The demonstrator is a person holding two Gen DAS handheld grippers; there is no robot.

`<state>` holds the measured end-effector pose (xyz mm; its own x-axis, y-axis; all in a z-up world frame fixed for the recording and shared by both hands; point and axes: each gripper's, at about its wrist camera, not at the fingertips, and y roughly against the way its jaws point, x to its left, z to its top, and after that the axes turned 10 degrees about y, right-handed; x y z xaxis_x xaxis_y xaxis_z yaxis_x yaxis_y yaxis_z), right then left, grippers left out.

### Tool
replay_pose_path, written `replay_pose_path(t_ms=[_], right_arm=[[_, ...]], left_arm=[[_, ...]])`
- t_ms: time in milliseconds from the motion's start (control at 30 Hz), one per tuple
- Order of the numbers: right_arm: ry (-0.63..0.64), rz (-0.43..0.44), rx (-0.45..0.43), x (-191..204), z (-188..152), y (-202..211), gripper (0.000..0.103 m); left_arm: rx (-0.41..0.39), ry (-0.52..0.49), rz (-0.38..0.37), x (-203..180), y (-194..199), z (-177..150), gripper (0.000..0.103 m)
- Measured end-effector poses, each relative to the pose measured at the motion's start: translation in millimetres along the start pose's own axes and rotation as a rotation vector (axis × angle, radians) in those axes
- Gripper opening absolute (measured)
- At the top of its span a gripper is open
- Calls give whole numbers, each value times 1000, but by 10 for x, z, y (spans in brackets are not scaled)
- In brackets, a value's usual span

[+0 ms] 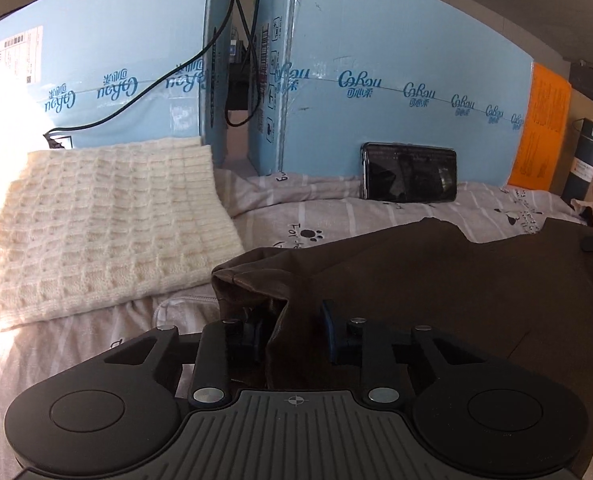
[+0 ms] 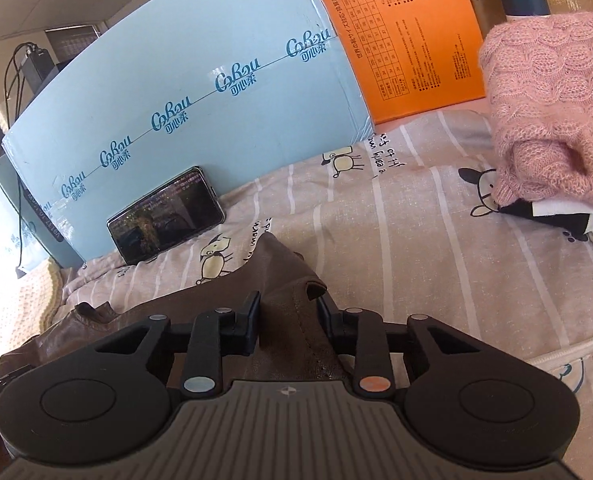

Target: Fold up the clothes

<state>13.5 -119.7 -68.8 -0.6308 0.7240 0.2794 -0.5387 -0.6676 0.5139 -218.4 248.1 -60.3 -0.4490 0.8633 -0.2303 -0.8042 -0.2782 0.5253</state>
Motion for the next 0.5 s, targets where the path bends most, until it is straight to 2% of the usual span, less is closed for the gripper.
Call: replay_pose_path(t_ms=[100,200,300,333,400,433,467,500], right_arm=[[9,-50,-58,-17,26,131,16],[15,-109,-122,-83,50,283,15],[18,-149,-124,-191,38,339,16],[21,-147,-117,-220,23,335,16],[27,-143,-103,-278,-8,327,25],[29,-141,-96,-307,-24,323,28],[33,-137,-92,-326,-36,319,35],[42,-128,-99,-315,-35,316,41]], left_arm=[[-11,-12,-49,-92,-74,66,16],[-24,-70,-85,-256,-219,162,16],[-30,-112,-94,-359,-336,226,21],[-33,-124,-93,-383,-365,240,24],[-38,-132,-102,-368,-362,255,36],[-40,-133,-110,-350,-355,268,46],[-47,-130,-115,-330,-348,289,56],[-52,-123,-127,-313,-349,320,59]])
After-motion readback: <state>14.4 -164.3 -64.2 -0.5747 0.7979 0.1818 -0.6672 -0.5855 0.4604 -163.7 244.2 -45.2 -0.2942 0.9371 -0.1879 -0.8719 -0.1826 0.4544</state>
